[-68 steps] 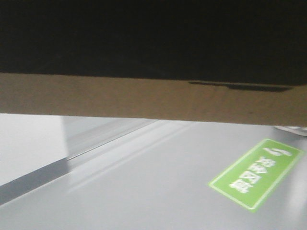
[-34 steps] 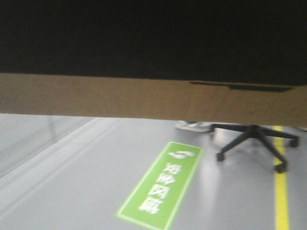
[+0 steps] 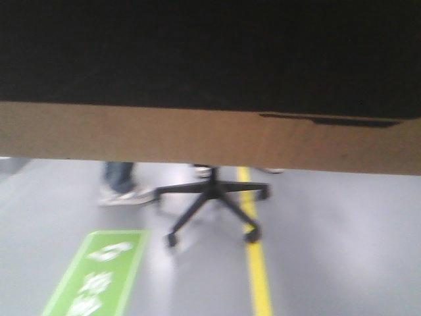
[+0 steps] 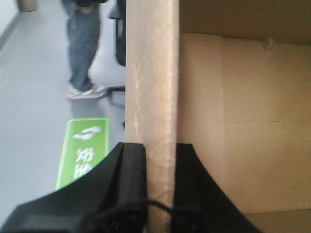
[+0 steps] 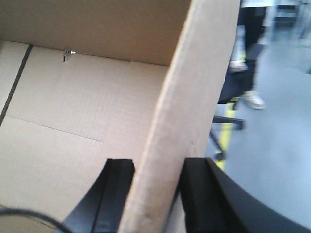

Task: Grab box from left shelf to table start
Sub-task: 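Keep holding the box with both grippers while driving toward the white table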

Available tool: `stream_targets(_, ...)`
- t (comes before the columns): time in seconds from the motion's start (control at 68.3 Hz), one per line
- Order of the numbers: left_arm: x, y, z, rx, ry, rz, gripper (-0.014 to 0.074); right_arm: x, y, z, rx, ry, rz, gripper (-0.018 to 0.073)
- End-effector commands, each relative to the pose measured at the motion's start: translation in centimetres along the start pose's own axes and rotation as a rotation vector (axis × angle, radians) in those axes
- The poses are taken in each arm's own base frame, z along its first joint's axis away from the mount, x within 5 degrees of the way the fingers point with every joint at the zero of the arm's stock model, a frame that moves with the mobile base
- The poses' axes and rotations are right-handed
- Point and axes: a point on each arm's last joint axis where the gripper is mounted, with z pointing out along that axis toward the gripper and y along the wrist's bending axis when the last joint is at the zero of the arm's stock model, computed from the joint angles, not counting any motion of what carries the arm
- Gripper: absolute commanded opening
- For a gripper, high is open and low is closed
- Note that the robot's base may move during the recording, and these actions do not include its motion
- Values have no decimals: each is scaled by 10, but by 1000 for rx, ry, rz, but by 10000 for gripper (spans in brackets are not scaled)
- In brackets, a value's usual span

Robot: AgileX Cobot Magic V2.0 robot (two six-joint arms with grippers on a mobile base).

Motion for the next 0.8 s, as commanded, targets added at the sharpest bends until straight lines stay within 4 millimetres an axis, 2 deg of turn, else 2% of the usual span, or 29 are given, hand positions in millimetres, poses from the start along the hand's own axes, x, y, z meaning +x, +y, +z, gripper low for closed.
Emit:
stream_targets(0.0,-3,5,-5,-46,17,7,-92,-17,-5,-3,71,-129,-89,60)
stream_targets(0.79,-3,5,-5,-46,17,7,-92,-17,-5,-3,71,-129,-89,60)
